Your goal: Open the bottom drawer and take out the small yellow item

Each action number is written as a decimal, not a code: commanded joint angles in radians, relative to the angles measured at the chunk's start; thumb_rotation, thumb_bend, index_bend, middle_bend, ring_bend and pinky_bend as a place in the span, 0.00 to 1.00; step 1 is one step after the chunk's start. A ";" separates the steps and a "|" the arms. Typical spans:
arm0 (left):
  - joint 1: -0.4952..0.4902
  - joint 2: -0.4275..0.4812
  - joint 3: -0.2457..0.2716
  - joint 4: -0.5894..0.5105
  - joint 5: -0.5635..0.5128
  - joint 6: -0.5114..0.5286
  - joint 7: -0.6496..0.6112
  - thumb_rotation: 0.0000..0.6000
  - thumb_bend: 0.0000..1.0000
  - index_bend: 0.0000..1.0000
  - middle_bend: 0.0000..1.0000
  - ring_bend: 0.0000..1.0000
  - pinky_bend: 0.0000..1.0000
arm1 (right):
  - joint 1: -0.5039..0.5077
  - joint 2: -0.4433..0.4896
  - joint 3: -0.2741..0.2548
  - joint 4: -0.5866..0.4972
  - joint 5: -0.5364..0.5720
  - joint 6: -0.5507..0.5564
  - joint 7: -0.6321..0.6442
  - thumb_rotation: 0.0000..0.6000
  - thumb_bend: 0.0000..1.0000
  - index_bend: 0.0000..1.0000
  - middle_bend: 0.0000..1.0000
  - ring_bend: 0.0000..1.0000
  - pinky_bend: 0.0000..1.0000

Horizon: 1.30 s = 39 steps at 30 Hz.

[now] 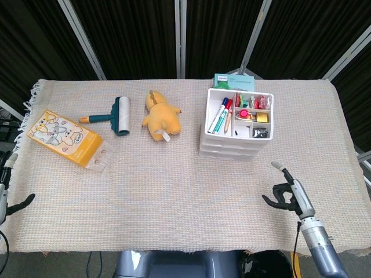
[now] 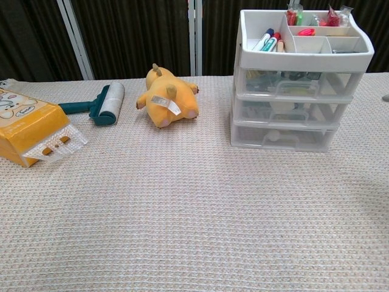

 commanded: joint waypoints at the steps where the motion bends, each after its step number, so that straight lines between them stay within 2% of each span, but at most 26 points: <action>1: 0.002 0.004 0.000 0.001 0.002 0.003 -0.011 1.00 0.16 0.00 0.00 0.00 0.00 | 0.088 -0.004 0.061 -0.054 0.172 -0.182 0.155 1.00 0.19 0.15 0.86 0.87 0.70; 6: 0.003 0.008 -0.003 0.001 0.002 0.005 -0.024 1.00 0.16 0.00 0.00 0.00 0.00 | 0.136 -0.052 0.088 -0.019 0.274 -0.269 0.164 1.00 0.20 0.15 0.86 0.87 0.70; 14: 0.002 0.013 -0.005 -0.002 0.004 0.005 -0.033 1.00 0.16 0.00 0.00 0.00 0.00 | 0.179 -0.130 0.115 0.022 0.403 -0.322 0.147 1.00 0.21 0.16 0.86 0.87 0.70; 23: 0.001 0.015 -0.006 -0.005 0.006 0.006 -0.035 1.00 0.16 0.00 0.00 0.00 0.00 | 0.215 -0.212 0.125 0.079 0.483 -0.378 0.122 1.00 0.22 0.16 0.86 0.87 0.70; 31: -0.002 0.018 -0.005 -0.007 0.006 -0.002 -0.038 1.00 0.16 0.00 0.00 0.00 0.00 | 0.233 -0.284 0.195 0.141 0.545 -0.472 0.179 1.00 0.22 0.19 0.86 0.87 0.70; 39: -0.001 0.023 -0.004 -0.010 0.002 -0.007 -0.044 1.00 0.16 0.00 0.00 0.00 0.00 | 0.246 -0.336 0.225 0.203 0.583 -0.518 0.184 1.00 0.22 0.22 0.86 0.87 0.70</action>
